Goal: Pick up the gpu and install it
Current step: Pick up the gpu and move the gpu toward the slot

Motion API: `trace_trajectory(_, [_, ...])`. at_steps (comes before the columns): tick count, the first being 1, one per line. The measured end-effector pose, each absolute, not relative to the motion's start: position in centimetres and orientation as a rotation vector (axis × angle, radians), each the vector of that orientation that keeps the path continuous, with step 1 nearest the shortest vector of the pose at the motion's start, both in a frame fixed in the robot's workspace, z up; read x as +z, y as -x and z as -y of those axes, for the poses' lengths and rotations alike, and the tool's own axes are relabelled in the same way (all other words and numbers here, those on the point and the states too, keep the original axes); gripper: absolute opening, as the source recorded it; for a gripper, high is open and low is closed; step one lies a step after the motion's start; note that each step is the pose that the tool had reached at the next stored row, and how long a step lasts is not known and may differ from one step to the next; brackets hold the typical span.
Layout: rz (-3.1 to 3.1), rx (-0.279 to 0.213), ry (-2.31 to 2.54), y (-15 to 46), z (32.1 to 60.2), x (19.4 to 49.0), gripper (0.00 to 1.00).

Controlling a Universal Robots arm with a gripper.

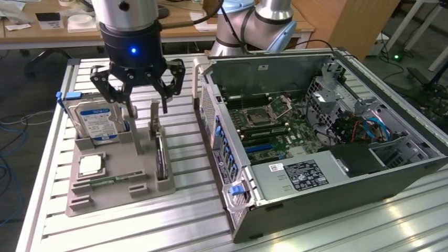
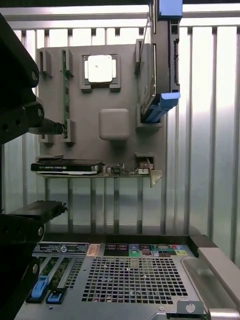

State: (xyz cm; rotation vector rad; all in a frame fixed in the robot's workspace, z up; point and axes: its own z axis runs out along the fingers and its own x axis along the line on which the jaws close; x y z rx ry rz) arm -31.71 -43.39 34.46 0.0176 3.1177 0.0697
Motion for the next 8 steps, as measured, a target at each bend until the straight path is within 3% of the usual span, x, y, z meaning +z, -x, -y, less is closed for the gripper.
trace_trajectory(8, [-3.118, 0.070, -0.005, 31.6, 43.6, 33.0, 0.65])
